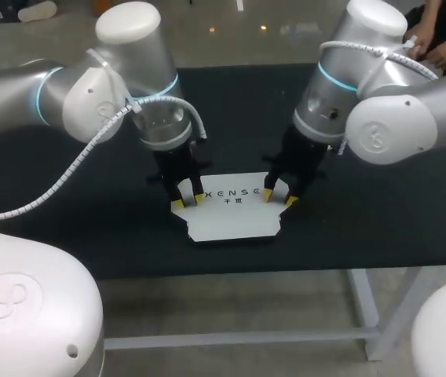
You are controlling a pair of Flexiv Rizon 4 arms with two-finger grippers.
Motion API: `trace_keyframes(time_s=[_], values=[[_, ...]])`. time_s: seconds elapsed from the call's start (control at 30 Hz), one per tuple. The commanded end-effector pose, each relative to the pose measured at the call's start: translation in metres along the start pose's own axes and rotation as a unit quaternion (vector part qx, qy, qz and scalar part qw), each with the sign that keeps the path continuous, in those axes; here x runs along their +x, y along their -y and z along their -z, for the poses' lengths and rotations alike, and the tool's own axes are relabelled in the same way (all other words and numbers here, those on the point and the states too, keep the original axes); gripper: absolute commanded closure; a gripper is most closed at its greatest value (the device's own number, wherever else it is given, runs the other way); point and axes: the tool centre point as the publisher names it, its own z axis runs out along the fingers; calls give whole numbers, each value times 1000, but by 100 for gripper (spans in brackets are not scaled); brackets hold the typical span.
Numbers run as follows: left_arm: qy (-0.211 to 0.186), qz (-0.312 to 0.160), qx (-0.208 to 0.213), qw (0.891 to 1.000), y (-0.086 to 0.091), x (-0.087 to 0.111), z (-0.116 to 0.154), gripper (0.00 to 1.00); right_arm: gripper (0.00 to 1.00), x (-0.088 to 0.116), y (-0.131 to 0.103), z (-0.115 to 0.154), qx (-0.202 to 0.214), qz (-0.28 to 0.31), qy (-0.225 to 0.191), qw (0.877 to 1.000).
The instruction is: Assemble the packaging by folding the flat box into shape, placing the metal phone stand inside, and closing the box properly
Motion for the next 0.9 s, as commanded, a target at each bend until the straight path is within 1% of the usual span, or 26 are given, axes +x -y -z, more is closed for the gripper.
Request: trace_keyframes(time_s=[0.03,0.13,0.33,0.4,0.47,0.5,0.6,0.7,0.8,0.87,0.9], values=[[4,1,1,1000,0,2,-2,63,52,-1,1,1,0,1,-1,1000],[4,1,1,1000,0,2,-2,62,52,-1,1,1,0,1,-1,1000],[4,1,1,1000,0,2,-2,56,52,-1,1,1,0,1,-1,1000],[4,1,1,1000,0,2,-2,60,53,-1,1,1,0,1,-1,1000],[4,1,1,1000,0,2,-2,60,53,-1,1,1,0,1,-1,1000],[4,1,1,1000,0,2,-2,61,51,-1,1,1,0,1,-1,1000],[4,1,1,1000,0,2,-2,62,53,-1,1,1,0,1,-1,1000],[4,1,1,1000,0,2,-2,64,53,-1,1,1,0,1,-1,1000],[4,1,1,1000,0,2,-2,60,51,-1,1,1,0,1,-1,1000],[4,1,1,1000,0,2,-2,55,51,-1,1,1,0,1,-1,1000],[4,1,1,1000,0,2,-2,46,51,-1,1,1,0,1,-1,1000]])
